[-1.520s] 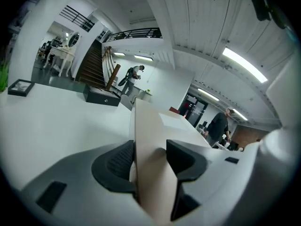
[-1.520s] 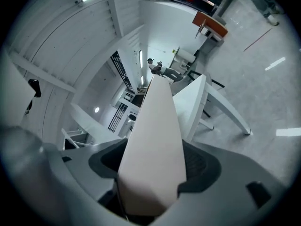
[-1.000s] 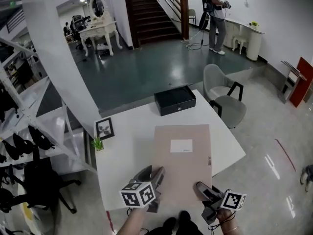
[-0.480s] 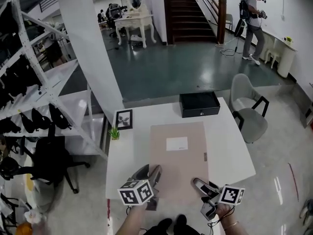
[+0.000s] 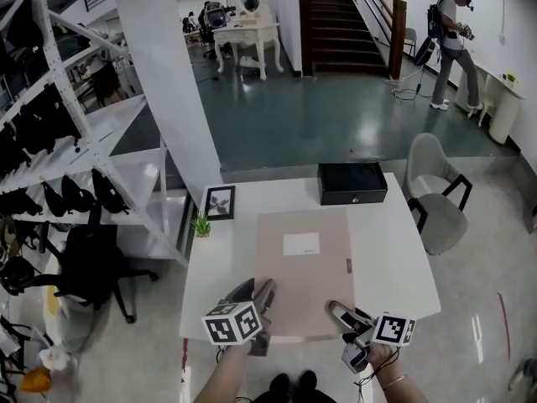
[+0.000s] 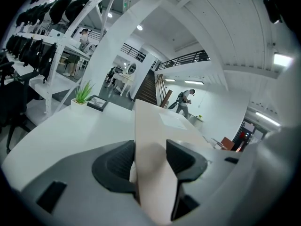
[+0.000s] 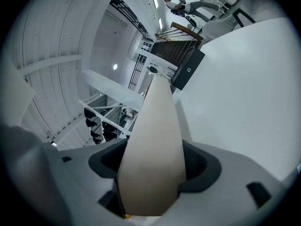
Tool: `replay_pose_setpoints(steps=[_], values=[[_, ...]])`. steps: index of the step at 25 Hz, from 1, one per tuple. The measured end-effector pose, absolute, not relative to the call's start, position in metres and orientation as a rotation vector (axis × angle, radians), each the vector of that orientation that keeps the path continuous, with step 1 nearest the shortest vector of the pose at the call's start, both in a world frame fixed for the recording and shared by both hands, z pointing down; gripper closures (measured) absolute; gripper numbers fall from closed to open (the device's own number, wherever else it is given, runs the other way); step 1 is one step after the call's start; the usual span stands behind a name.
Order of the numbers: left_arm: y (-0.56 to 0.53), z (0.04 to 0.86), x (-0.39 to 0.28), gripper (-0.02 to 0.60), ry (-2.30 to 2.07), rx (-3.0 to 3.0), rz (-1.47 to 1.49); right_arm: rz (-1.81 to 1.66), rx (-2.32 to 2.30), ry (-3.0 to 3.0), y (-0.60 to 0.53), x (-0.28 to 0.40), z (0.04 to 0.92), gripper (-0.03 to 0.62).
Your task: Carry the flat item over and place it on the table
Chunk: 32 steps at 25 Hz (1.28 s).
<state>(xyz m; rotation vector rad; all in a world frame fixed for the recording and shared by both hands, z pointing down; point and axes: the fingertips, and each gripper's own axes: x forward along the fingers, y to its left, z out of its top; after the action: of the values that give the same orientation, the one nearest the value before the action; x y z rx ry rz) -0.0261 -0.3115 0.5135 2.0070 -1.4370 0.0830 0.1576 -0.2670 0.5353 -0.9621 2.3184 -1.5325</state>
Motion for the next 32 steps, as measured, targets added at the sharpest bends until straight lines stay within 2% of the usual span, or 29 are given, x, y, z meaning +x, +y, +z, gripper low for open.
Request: replay_pose_setpoints(steps=[32], values=[[-0.335,0.570,-0.027,0.368,-1.414,1.885,0.193,-1.727,-1.047,2.254,-0.288,0.158,0.581,0.264]])
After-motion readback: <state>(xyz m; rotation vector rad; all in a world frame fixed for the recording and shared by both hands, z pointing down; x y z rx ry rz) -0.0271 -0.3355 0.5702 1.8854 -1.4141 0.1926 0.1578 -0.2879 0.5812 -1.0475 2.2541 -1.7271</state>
